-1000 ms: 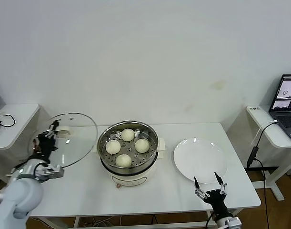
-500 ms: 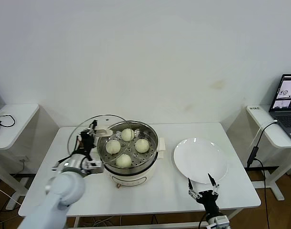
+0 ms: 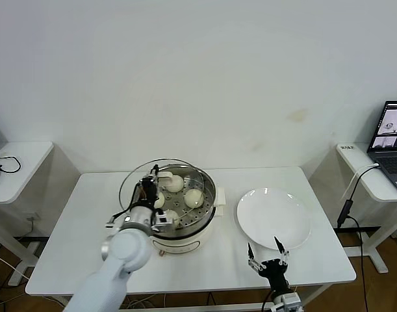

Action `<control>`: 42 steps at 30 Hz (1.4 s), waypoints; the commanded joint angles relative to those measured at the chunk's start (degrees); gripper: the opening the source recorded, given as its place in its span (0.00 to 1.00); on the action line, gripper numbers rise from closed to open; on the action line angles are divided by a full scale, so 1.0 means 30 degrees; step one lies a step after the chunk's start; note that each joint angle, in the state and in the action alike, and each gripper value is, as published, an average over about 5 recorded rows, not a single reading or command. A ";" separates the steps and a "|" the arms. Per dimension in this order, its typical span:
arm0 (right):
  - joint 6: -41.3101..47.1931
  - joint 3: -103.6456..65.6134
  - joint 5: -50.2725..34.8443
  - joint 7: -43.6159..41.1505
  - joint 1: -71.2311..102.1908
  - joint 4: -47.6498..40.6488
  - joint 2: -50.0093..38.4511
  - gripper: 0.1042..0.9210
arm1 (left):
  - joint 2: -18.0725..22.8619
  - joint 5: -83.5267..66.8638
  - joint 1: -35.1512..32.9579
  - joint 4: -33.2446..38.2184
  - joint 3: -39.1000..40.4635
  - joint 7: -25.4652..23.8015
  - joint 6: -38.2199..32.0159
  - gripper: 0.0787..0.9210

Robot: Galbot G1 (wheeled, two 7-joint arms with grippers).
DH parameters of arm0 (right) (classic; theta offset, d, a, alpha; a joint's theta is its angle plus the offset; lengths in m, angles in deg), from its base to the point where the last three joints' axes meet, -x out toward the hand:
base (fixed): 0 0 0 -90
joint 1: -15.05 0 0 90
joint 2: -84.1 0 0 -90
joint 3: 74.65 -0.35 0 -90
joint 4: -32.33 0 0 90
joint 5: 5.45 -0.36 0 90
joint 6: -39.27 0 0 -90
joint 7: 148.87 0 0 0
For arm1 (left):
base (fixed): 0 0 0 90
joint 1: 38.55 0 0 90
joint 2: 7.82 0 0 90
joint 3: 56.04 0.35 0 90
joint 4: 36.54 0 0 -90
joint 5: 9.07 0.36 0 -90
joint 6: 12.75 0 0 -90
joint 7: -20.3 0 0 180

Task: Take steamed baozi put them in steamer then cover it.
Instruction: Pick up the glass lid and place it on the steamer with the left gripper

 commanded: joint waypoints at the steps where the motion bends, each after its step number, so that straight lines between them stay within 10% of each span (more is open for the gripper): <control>1: -0.0056 0.0032 0.0268 0.0027 -0.0007 -0.0129 0.0104 0.88 | 0.2139 0.1768 0.0787 -0.1307 0.1067 -0.0596 0.0183 0.08; 42: -0.0150 0.0350 0.0079 -0.0108 0.0270 -0.0030 -0.0113 0.88 | 0.2863 0.2565 -0.0055 -0.2106 0.0216 0.0051 -0.0600 0.08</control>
